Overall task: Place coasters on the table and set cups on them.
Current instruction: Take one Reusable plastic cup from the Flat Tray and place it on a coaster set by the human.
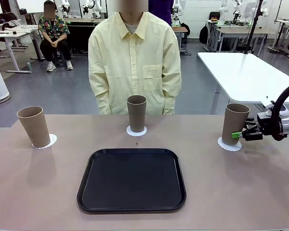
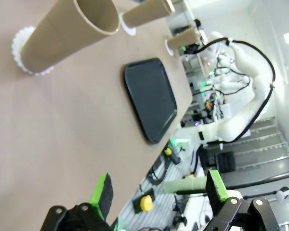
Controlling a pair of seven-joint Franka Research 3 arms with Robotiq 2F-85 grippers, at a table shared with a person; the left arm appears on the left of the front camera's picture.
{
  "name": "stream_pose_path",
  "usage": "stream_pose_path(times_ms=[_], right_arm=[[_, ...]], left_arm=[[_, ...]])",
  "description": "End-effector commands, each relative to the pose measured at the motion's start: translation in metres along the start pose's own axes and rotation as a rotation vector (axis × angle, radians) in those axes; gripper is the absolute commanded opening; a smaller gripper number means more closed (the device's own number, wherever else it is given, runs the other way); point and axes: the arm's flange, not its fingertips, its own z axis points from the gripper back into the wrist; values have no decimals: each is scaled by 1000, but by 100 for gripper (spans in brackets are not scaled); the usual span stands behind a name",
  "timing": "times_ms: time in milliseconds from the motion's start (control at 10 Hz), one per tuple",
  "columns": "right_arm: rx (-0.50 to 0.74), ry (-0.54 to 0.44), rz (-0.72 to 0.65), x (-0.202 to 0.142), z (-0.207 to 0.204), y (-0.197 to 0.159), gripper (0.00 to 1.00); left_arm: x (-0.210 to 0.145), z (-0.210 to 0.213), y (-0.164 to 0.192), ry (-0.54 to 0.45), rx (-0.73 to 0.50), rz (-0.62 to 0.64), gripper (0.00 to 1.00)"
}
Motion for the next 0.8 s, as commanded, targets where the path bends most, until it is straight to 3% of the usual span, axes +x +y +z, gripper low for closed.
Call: stream_pose_path(times_ms=[0, 600, 700], right_arm=[[14, 29, 9, -2, -1, -6, 81], [22, 51, -1, -6, -1, -2, 81], [22, 63, -7, -6, -1, -2, 88]], left_arm=[[0, 0, -2, 3, 2, -3, 100], [0, 0, -2, 3, 2, -3, 100], [0, 0, -2, 3, 2, -3, 100]])
